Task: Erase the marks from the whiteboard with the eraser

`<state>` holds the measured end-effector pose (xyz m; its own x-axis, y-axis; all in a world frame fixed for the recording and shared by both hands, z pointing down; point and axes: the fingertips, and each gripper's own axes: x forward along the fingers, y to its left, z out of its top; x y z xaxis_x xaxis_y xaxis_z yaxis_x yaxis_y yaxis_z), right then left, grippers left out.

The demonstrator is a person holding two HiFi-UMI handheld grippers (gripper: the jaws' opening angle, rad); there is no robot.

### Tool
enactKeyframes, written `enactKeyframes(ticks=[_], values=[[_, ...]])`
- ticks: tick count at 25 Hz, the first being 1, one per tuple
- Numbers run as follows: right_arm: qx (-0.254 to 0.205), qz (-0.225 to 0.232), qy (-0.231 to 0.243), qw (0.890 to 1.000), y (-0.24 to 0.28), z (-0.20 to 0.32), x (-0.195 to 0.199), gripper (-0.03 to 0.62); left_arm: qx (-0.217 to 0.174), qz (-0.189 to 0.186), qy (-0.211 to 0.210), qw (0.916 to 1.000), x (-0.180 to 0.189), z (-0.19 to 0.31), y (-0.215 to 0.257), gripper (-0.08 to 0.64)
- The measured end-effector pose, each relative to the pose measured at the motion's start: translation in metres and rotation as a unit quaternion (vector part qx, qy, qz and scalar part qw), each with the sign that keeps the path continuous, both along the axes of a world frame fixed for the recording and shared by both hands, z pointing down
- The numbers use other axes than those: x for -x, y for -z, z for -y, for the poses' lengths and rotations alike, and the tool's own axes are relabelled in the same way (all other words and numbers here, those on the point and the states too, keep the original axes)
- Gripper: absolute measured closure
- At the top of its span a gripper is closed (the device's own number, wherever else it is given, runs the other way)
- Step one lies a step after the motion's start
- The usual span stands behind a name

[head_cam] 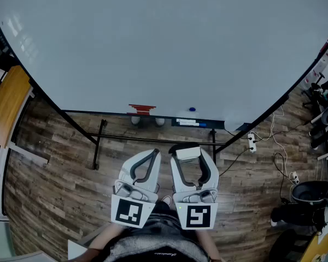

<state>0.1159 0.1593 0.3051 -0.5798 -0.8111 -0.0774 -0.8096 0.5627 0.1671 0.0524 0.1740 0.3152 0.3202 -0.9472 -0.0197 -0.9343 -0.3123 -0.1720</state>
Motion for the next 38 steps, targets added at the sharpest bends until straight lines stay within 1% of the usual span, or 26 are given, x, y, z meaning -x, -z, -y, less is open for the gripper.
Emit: enactKeyframes(ticks=[2,8,11,14,17,19,23,26,32,35,38], values=[[0.000,-0.009,0.003,1.000,-0.001,-0.001,-0.001,0.334,-0.016,0.014,-0.003,0.9998,-0.005,0.000,0.004,0.557],[-0.021,-0.005,0.015,1.000,0.009,-0.004,-0.009,0.334,-0.024,0.006,-0.006,0.9997,-0.020,-0.003,0.007,0.557],[-0.017,-0.007,0.013,1.000,0.005,0.001,-0.017,0.334,-0.009,-0.015,-0.006,0.9998,-0.024,-0.003,0.001,0.557],[-0.011,-0.010,0.010,1.000,-0.002,0.010,-0.023,0.333,-0.012,-0.006,-0.008,0.9999,-0.026,0.000,-0.001,0.557],[-0.015,-0.011,0.001,1.000,-0.002,0.024,-0.024,0.334,0.023,-0.044,0.004,0.9987,-0.021,0.007,-0.014,0.556],[-0.013,-0.010,-0.007,1.000,-0.003,0.035,-0.022,0.334,0.025,-0.049,0.004,0.9985,-0.015,0.016,-0.016,0.557],[-0.007,-0.017,-0.009,1.000,-0.003,0.063,-0.011,0.333,0.018,-0.060,-0.003,0.9981,-0.006,0.044,-0.014,0.557],[-0.016,-0.028,-0.011,0.999,0.001,0.095,0.004,0.334,0.020,-0.070,-0.015,0.9973,0.005,0.078,-0.016,0.557],[-0.033,-0.042,-0.043,0.998,0.011,0.170,0.042,0.333,0.002,-0.077,-0.048,0.9959,0.040,0.153,-0.011,0.557],[-0.037,-0.041,-0.057,0.997,0.017,0.206,0.057,0.333,0.012,-0.079,-0.058,0.9951,0.055,0.188,-0.013,0.557],[-0.033,-0.033,-0.066,0.997,0.019,0.228,0.070,0.333,0.019,-0.081,-0.072,0.9939,0.066,0.211,-0.015,0.557]])
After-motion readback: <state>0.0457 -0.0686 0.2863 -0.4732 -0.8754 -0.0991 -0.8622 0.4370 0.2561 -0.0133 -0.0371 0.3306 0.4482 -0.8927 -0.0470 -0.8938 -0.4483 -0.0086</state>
